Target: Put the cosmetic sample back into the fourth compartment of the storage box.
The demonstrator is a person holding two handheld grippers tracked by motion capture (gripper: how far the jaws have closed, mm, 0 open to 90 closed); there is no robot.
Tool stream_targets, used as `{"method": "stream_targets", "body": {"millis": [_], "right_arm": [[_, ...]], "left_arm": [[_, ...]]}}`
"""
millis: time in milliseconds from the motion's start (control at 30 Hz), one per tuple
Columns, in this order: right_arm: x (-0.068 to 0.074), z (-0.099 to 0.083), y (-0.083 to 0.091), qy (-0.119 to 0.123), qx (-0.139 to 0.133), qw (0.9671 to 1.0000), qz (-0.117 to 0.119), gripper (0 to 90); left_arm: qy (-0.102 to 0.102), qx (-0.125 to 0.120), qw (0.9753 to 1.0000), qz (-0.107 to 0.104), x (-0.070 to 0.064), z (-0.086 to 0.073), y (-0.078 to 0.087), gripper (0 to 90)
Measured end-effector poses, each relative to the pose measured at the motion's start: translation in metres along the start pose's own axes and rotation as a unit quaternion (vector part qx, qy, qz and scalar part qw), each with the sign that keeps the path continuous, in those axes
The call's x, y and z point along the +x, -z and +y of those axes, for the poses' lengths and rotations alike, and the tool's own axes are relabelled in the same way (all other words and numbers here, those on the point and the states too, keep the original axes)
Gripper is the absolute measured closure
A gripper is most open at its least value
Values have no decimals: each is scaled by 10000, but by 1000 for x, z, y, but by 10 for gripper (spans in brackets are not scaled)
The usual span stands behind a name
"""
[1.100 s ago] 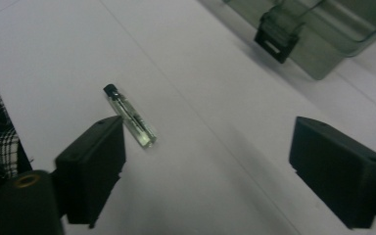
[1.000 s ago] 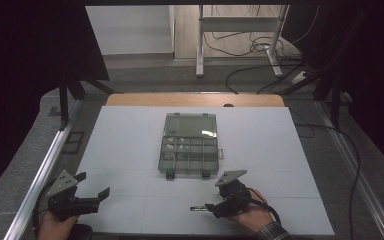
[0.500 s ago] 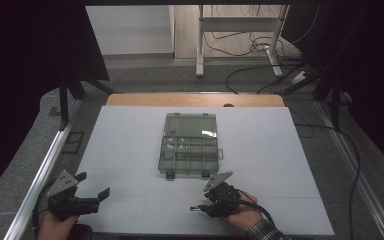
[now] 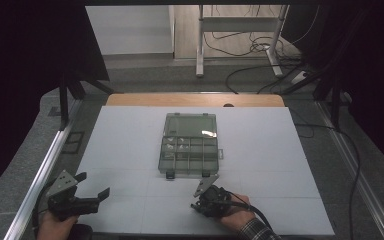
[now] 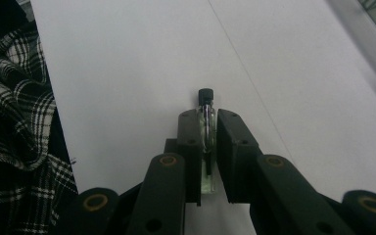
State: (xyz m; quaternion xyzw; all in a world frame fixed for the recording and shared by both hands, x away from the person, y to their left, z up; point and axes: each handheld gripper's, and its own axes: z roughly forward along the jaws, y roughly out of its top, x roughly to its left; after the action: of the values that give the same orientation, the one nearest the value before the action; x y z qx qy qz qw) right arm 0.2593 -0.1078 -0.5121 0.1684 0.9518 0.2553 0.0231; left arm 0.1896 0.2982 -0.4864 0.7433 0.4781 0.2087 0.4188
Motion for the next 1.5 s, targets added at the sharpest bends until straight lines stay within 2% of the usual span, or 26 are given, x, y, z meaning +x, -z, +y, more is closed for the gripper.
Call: {"method": "stream_targets", "body": {"millis": [333,600,733,900,1133,1500], "right_arm": [[-2,1,6,-55,-169,9998,-47,800],[-8,1,14,-278,-356,9989,-124,800],[-12,1,18,-291,-438,9985,-152,799],[-15,1,22,-413,-527,9976,-165,799],[-22,3,28,-471,-713,9961,-212,799],[-33,5,35,-616,-860,9939,-312,799]], "left_arm": [[1,2,10000,-17,0,0,0,11],[4,5,10000,-14,0,0,0,11],[10,9,10000,-19,0,0,0,12],[6,7,10000,-14,0,0,0,12],[5,9,10000,-12,0,0,0,12],[5,12,10000,-9,0,0,0,13]]}}
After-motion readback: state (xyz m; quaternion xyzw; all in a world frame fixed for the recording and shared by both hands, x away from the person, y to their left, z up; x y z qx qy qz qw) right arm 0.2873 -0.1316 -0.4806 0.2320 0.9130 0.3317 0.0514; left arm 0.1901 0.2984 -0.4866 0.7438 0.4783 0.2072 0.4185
